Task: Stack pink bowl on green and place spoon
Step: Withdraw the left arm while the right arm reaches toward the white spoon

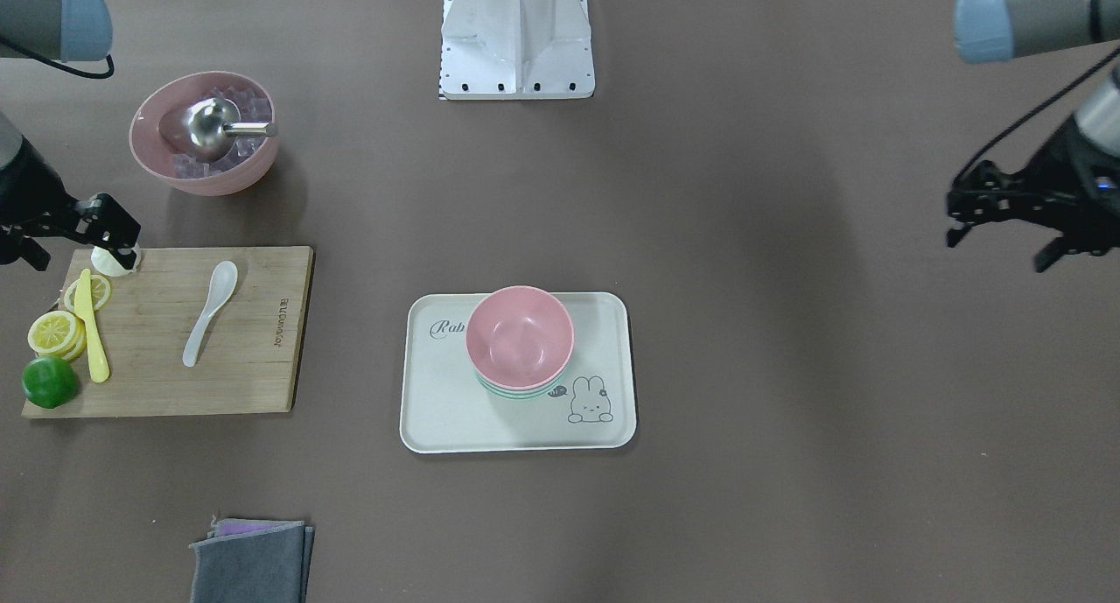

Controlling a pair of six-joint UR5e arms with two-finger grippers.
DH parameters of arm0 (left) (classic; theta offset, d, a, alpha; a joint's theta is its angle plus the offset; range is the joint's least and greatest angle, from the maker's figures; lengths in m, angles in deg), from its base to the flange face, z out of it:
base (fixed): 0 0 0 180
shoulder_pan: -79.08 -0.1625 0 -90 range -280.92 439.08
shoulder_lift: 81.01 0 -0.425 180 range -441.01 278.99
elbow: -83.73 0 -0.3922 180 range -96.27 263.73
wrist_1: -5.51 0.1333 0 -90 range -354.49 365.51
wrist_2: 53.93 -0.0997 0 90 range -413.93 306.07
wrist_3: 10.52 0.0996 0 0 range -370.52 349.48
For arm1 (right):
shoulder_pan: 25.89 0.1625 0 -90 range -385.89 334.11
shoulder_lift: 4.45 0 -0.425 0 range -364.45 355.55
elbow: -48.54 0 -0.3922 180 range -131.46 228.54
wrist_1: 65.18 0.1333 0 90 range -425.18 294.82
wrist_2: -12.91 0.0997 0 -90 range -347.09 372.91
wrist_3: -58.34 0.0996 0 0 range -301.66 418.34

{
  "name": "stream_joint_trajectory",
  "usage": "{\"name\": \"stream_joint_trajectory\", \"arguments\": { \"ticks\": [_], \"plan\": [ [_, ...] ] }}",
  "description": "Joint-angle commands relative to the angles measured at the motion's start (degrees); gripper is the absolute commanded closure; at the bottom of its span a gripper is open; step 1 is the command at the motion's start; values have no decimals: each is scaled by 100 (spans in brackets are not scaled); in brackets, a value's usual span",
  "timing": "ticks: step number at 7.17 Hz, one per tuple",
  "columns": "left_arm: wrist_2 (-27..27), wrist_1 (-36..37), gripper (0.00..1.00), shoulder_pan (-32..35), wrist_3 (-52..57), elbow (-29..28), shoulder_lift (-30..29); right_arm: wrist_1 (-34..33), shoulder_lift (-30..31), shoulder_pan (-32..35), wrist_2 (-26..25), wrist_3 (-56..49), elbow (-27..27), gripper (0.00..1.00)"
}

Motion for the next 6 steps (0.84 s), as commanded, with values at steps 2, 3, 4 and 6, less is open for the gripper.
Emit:
{"name": "stream_joint_trajectory", "arguments": {
  "ticks": [2, 3, 4, 6],
  "plan": [
    [206, 561, 2, 2225, 3669, -1553, 224, 643, -176, -760, -702, 1252, 196, 1],
    [503, 561, 2, 2587, 3843, -2021, 259, 672, -377, -920, -818, 1413, 424, 0],
    [689, 379, 2, 3078, 3801, -2417, 450, 673, -623, -1069, -1002, 1606, 678, 1],
    [717, -279, 2, 3110, 3757, -2421, 802, 708, -739, -1211, -1241, 1757, 883, 2]
  ]
}}
